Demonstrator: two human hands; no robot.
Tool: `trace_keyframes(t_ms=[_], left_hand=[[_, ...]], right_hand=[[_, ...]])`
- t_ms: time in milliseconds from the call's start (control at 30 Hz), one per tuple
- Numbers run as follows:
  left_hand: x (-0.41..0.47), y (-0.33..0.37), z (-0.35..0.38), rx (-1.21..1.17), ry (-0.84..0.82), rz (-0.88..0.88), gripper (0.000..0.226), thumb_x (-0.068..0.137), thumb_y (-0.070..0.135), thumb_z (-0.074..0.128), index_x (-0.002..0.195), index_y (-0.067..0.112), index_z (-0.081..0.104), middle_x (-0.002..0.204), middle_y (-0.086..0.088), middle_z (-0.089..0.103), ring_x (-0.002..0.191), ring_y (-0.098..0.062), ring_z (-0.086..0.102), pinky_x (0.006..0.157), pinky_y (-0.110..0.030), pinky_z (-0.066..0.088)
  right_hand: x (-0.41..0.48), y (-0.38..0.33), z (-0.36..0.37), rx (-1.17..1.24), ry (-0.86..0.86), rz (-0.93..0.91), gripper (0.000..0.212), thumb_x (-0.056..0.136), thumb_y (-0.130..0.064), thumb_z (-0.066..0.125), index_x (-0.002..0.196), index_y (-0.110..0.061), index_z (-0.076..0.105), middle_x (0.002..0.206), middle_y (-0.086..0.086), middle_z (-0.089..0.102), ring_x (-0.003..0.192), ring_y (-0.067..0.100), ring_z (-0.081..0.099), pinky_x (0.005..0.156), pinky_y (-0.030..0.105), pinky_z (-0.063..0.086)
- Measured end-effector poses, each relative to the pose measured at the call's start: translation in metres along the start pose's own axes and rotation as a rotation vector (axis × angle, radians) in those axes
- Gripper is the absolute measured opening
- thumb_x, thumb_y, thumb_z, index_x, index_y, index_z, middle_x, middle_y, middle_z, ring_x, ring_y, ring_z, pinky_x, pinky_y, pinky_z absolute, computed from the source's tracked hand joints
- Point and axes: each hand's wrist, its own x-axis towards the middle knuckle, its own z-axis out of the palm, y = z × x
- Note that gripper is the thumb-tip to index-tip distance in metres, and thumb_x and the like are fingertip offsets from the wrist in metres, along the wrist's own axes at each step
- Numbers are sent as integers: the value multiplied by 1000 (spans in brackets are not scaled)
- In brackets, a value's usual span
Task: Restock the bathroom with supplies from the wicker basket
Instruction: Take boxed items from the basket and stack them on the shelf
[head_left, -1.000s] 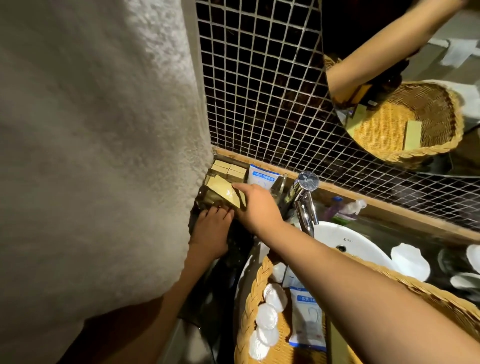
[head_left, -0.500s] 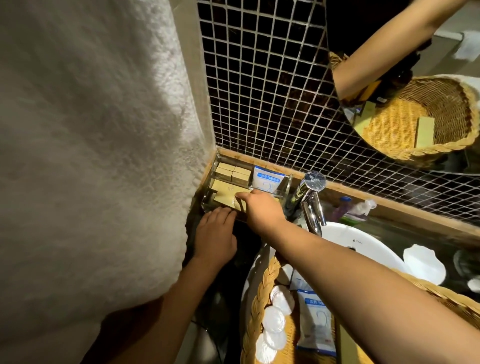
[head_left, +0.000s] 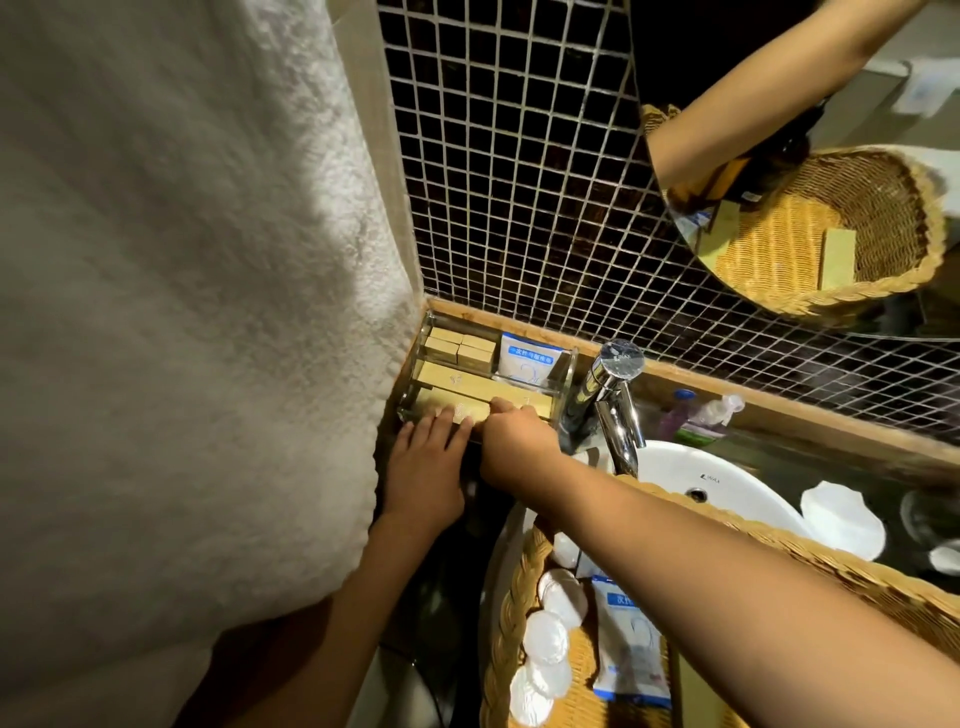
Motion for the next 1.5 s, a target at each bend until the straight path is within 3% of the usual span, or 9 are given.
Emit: trace_keyframes(t_ms=[267,367,467,667,833,1100,1233,1400,1500], left_hand=[[9,2,-1,46,-50,40,103,80,34,73,159,25,7,167,-4,6,152,-26,7,123,-46,9],[11,4,0,49,-67,35,94,84,35,69,158,24,12,167,-3,10,151,-26,11,123,-46,11],[15,7,-2,64,-59,20,86,86,36,66,156,22,18,165,-3,15,150,-26,17,122,-44,14],[22,12,-12,171,-109,39,101,74,39,79,155,20,21,164,-6,16,148,-28,20,121,-45,15],[24,16,-14,224,-138,67,100,79,47,73,156,21,16,162,-8,20,147,-30,22,122,-45,12],[25,17,-14,161,-152,41,97,82,45,70,158,26,13,165,-5,15,150,-26,17,123,-49,6],[19,16,-9,110,-147,26,97,84,42,68,158,27,8,166,-4,9,151,-26,11,122,-51,7],[15,21,-13,89,-231,-6,104,82,42,71,158,29,2,167,-4,0,153,-28,2,122,-52,6],[15,24,-33,132,-285,26,94,83,48,67,158,30,11,167,-5,5,153,-29,1,122,-53,2]], right_hand=[[-15,-13,4,-90,-55,24,56,97,-36,55,147,-17,39,139,7,48,126,26,49,97,42,47],[-10,-9,5,-68,-156,74,72,97,-42,56,156,-19,22,160,6,27,146,31,26,114,48,33],[-5,-3,8,8,-217,177,88,92,-49,62,159,-23,12,166,7,7,149,38,18,118,50,27],[3,-2,13,42,-153,190,80,92,-43,62,157,-19,21,163,13,18,146,38,25,118,50,26],[10,1,14,24,-193,121,71,94,-41,60,153,-18,29,157,6,32,150,28,18,119,52,21],[18,10,22,-30,-249,116,93,91,-52,62,160,-23,8,166,13,10,152,34,14,122,54,12],[22,14,21,-55,-256,88,96,88,-54,65,160,-24,9,166,8,14,152,30,14,119,54,18],[19,16,18,-79,-313,96,104,87,-43,69,159,-28,-4,167,10,-5,152,37,13,119,54,17],[6,16,9,-85,-324,55,93,90,-42,66,160,-27,6,167,12,1,152,39,10,120,57,20]])
